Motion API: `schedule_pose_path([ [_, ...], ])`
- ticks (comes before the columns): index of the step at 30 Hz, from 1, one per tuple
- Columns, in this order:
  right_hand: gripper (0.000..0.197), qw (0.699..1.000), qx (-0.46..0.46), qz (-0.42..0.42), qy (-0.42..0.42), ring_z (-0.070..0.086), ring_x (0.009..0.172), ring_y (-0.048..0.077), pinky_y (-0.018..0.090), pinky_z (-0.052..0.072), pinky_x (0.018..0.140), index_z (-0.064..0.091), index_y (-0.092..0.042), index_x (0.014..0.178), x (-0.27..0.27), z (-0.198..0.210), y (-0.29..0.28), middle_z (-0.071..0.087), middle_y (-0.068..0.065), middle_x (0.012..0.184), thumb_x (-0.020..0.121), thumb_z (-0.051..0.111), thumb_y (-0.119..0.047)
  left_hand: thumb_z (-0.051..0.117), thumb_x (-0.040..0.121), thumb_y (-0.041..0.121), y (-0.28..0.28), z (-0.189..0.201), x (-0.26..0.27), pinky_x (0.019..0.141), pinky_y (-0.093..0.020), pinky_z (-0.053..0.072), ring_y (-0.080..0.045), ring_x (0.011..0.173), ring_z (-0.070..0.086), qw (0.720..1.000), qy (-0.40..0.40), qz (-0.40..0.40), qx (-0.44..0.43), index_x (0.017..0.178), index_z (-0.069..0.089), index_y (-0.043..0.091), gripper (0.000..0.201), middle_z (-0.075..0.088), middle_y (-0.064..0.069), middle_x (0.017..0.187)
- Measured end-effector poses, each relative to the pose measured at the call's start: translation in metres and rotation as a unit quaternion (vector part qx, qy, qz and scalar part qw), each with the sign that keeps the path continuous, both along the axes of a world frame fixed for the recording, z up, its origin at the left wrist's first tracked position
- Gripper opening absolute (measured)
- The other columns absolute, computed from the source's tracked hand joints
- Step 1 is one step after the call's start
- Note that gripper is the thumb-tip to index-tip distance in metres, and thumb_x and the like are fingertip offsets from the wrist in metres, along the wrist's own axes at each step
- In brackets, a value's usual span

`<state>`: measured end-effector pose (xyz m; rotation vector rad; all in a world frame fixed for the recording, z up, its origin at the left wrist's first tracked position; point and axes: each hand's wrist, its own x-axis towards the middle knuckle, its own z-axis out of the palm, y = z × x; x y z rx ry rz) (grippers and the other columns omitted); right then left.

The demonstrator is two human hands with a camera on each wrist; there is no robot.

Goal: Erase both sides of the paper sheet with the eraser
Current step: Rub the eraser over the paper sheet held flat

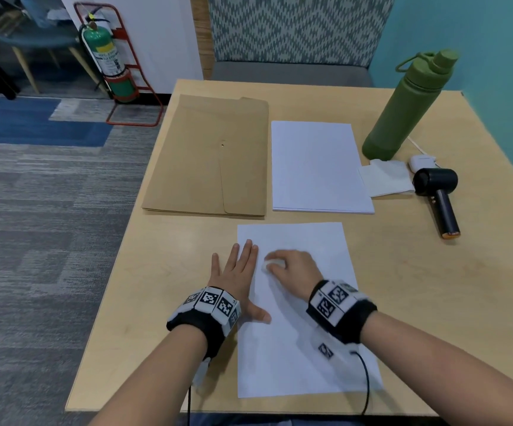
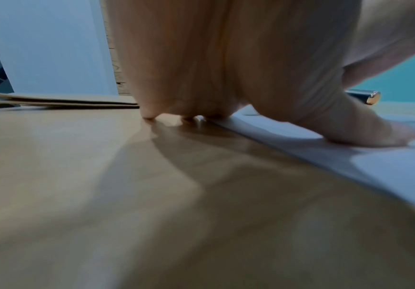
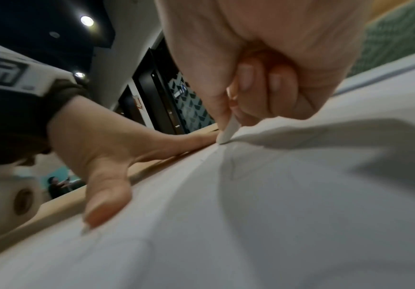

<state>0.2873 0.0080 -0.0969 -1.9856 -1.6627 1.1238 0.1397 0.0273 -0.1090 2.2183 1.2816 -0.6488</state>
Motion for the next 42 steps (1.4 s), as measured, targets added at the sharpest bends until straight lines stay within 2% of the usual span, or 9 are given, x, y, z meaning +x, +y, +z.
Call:
schedule_pose_path([
  [6,0.028,0.999,-0.007,-0.033,-0.018,0.055,0.117,0.020,0.031,0.043,0.097,0.063,-0.022,0.113,0.005,-0.007,0.003,0.064,0.001,0.122,0.088,0.051,-0.027,0.068,0.074,0.056,0.014,0.011,-0.016,0.115,-0.047,-0.006,-0.014,0.145,-0.015,0.998,-0.058,-0.004,0.006,0.150,-0.011,0.023,0.114,-0.019,0.006,0.157],
  [9,0.028,0.999,-0.004,-0.035,-0.021,0.053,0.118,0.020,0.030,0.041,0.097,0.062,-0.020,0.113,0.001,-0.004,0.007,0.063,0.001,0.123,0.087,0.051,-0.024,0.072,0.069,0.057,0.015,0.014,-0.019,0.116,-0.047,-0.007,-0.014,0.145,-0.017,0.998,-0.049,-0.025,0.007,0.149,-0.013,0.023,0.121,-0.021,0.006,0.156],
  [16,0.029,0.991,-0.061,0.122,-0.007,0.055,0.115,0.019,0.031,0.042,0.099,0.064,-0.021,0.112,-0.014,-0.001,-0.024,0.063,0.002,0.122,0.085,0.055,-0.026,0.073,0.066,0.060,0.013,0.007,-0.015,0.114,-0.051,-0.012,-0.017,0.142,-0.024,0.999,-0.028,-0.026,-0.010,0.147,-0.021,0.020,0.131,-0.029,0.005,0.154],
  [21,0.026,1.000,-0.018,-0.007,0.012,0.056,0.113,0.018,0.025,0.040,0.093,0.066,-0.019,0.109,-0.011,0.001,0.007,0.065,0.001,0.120,0.084,0.059,-0.026,0.073,0.066,0.060,0.013,0.006,-0.015,0.113,-0.049,-0.013,-0.016,0.142,-0.024,0.999,-0.030,-0.025,-0.010,0.147,-0.021,0.021,0.130,-0.029,0.005,0.154],
  [26,0.029,0.995,-0.064,0.078,0.013,0.056,0.112,0.018,0.025,0.040,0.094,0.065,-0.019,0.111,-0.023,-0.003,-0.026,0.065,0.002,0.120,0.084,0.057,-0.024,0.073,0.066,0.059,0.013,0.006,-0.015,0.114,-0.050,-0.013,-0.016,0.142,-0.024,0.999,-0.033,-0.025,-0.012,0.147,-0.021,0.020,0.130,-0.029,0.005,0.154],
  [30,0.025,1.000,-0.023,0.000,0.007,0.056,0.090,0.017,0.023,0.040,0.081,0.068,-0.021,0.106,-0.012,0.002,0.006,0.068,0.003,0.100,0.083,0.060,-0.026,0.072,0.064,0.063,0.014,0.005,-0.016,0.114,-0.050,-0.014,-0.017,0.142,-0.025,0.999,-0.037,-0.029,-0.016,0.147,-0.021,0.020,0.132,-0.029,0.005,0.153],
  [34,0.028,0.999,-0.023,0.035,0.010,0.059,0.105,0.020,0.023,0.040,0.089,0.065,-0.020,0.112,-0.018,0.002,-0.018,0.067,0.002,0.117,0.086,0.056,-0.023,0.072,0.065,0.063,0.013,0.005,-0.016,0.114,-0.050,-0.013,-0.017,0.142,-0.025,0.999,-0.032,-0.028,-0.016,0.146,-0.022,0.020,0.132,-0.030,0.005,0.153],
  [37,0.027,0.994,-0.064,0.092,0.010,0.057,0.099,0.021,0.020,0.036,0.081,0.066,-0.021,0.110,-0.016,0.006,-0.024,0.067,0.004,0.114,0.084,0.059,-0.026,0.073,0.065,0.062,0.013,0.006,-0.016,0.114,-0.050,-0.014,-0.017,0.142,-0.026,0.999,-0.030,-0.028,-0.017,0.146,-0.023,0.021,0.132,-0.030,0.005,0.153],
  [42,0.026,0.999,-0.023,0.009,0.030,0.059,0.096,0.018,0.021,0.038,0.083,0.067,-0.020,0.109,-0.011,0.007,-0.004,0.068,0.004,0.112,0.084,0.059,-0.025,0.073,0.066,0.061,0.013,0.005,-0.016,0.112,-0.049,-0.015,-0.017,0.142,-0.026,0.999,-0.035,-0.029,-0.017,0.146,-0.022,0.021,0.131,-0.030,0.006,0.153],
])
